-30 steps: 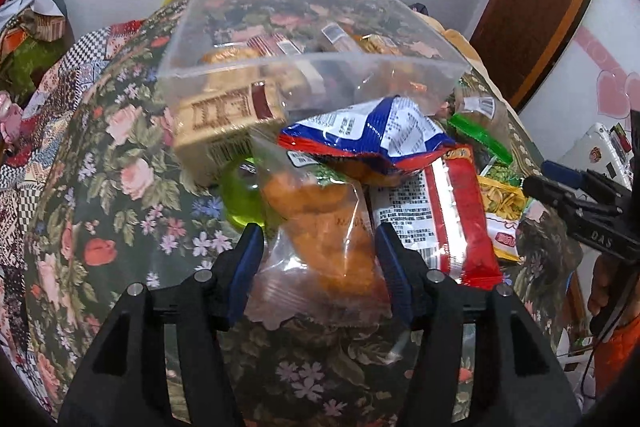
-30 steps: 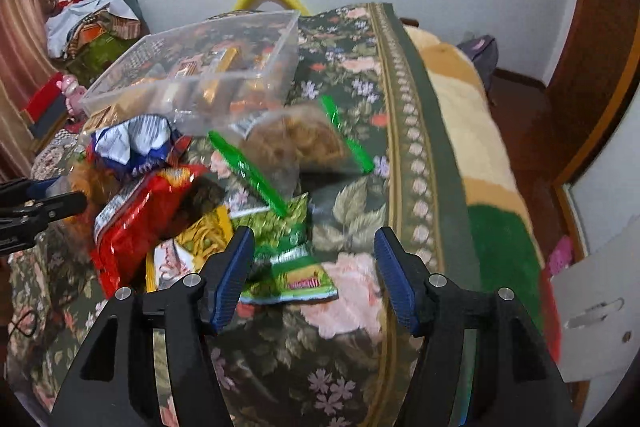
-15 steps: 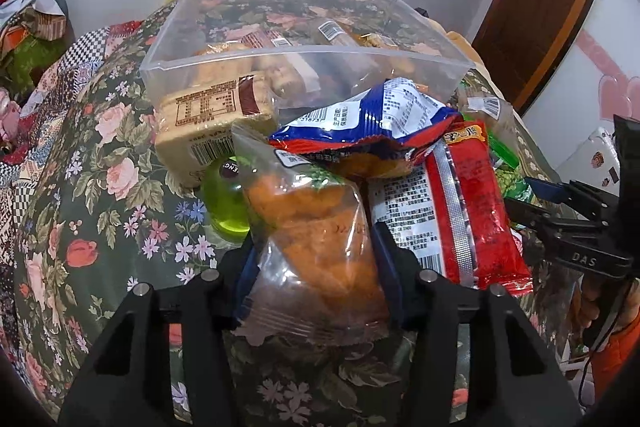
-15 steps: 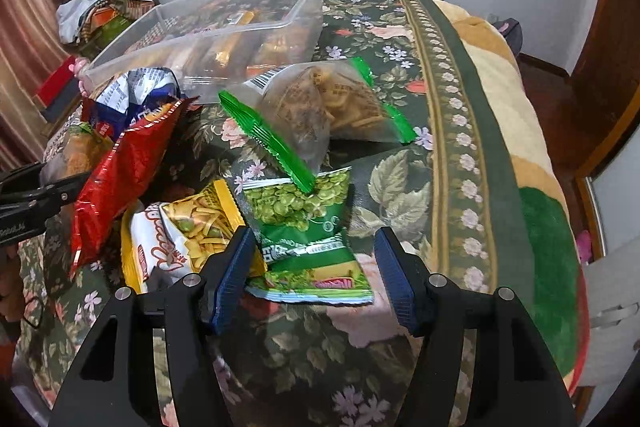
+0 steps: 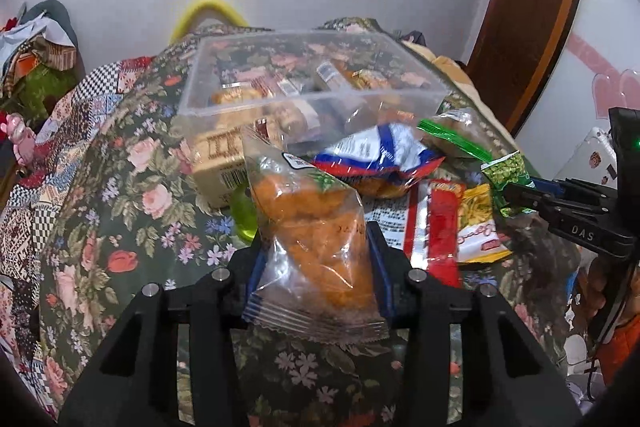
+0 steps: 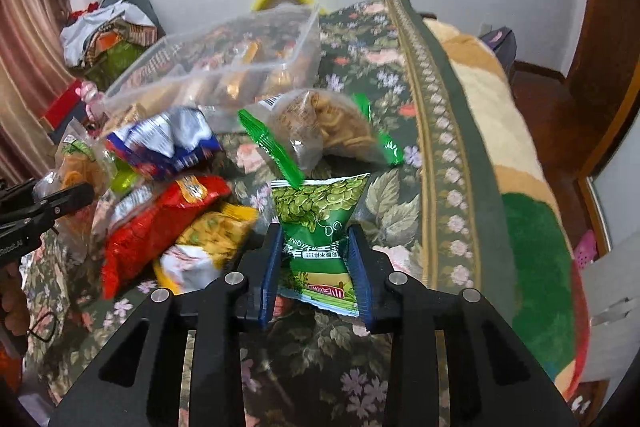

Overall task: Organize snacks
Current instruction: 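Grasp the orange snack bag with the left tool while the right tool grasps the green pea packet, then lower both held packets into the clear box and open both tools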

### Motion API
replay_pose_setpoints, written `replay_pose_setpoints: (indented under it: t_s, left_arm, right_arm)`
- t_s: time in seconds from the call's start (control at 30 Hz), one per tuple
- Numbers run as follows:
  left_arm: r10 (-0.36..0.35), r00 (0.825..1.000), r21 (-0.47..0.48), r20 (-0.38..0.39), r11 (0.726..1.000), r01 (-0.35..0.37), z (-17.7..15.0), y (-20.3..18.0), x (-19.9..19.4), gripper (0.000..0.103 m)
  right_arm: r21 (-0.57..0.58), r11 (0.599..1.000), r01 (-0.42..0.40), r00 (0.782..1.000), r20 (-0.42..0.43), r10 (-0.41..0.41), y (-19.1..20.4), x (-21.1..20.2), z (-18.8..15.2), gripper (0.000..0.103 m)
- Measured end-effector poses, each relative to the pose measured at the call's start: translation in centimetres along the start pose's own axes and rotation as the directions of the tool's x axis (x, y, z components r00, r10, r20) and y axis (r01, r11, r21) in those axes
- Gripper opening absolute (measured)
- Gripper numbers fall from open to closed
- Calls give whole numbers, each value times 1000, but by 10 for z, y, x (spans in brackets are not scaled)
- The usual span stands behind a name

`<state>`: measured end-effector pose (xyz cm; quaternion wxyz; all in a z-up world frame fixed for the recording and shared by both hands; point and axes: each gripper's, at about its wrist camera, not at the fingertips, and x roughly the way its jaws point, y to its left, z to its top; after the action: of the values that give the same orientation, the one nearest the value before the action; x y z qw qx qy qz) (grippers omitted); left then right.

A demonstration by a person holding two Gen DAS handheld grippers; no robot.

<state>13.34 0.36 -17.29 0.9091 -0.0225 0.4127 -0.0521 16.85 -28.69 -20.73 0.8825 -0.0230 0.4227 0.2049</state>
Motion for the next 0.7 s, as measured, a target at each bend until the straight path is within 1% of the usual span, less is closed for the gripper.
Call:
replay_pose_setpoints:
  t_s: [0.23,0.37,0.53,0.7]
  left_arm:
    - [-5,997,-7,71,1000,5,14,3,-28,45]
    - [0,994,-9,105,1000,1,23,4,-35,45]
    - [6,989,-15,150,1000,-4,43,7,-39,45]
    - [-4,983,-33,185,999,10,64,10,-37,45]
  right_arm:
    - [-6,1000,-15,997,79,16,7,-31,13,29]
    - [-18,999,-35,991,127,37,12,-45,24,29]
    - [-53,998,-34,981,192,43,24,-53,43,29]
    - [-80,996,-45,970,236,63,36,-54,61,29]
